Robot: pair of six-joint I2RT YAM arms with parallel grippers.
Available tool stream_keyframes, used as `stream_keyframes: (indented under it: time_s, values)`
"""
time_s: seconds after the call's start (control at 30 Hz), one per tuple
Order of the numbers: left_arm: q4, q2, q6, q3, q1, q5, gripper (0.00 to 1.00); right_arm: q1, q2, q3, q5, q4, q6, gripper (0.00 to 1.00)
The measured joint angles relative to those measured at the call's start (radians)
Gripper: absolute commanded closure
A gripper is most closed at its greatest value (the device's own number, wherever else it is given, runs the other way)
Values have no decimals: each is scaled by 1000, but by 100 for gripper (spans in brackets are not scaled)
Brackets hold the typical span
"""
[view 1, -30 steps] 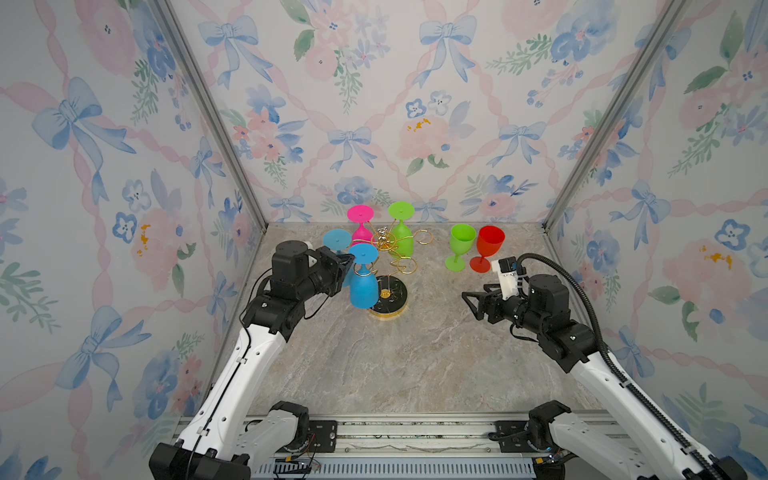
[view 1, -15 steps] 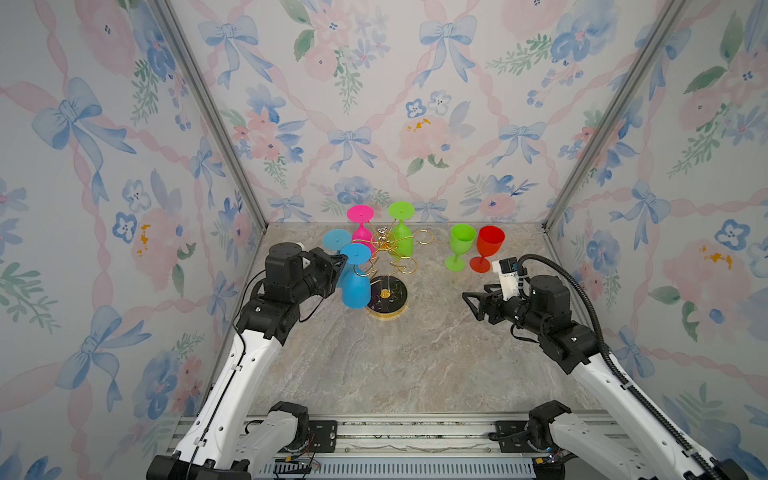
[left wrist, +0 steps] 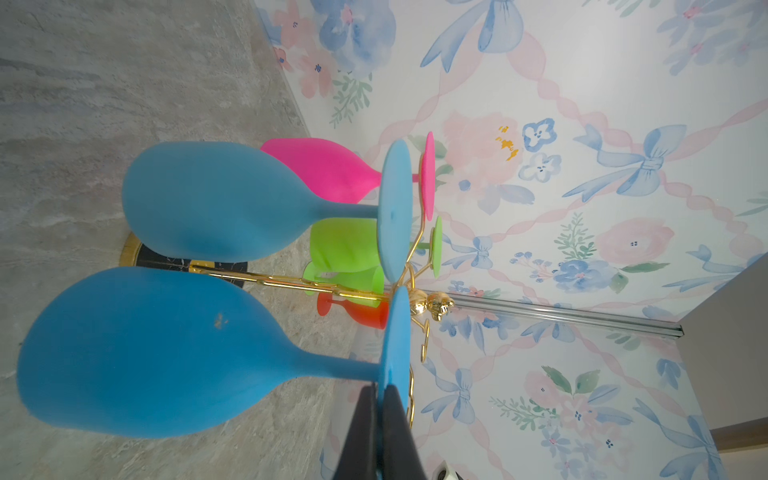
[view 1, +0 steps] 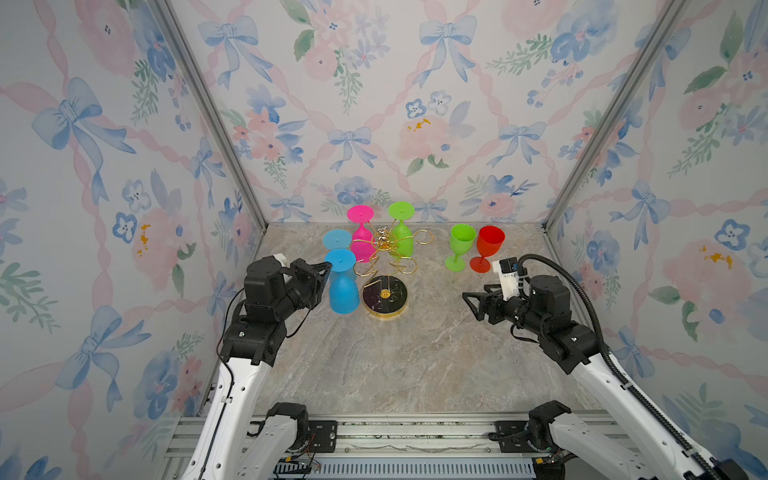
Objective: Take the wine glass off the wine glass rack
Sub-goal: 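Pull the blue glass away from the rack with the left gripper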
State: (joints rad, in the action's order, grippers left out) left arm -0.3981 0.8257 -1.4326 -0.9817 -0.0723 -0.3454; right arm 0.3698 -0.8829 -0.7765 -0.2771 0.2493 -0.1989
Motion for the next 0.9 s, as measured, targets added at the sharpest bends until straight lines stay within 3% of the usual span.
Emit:
stream_keyframes:
  time_s: [0.33,0.9]
  values:
    - [-24,-85,65,21,19,-59,100,0,0,0,0,0,-3,15]
    - [-131,-97,211,7,-162,-95,100,0,0,17,0,-8,-22,15]
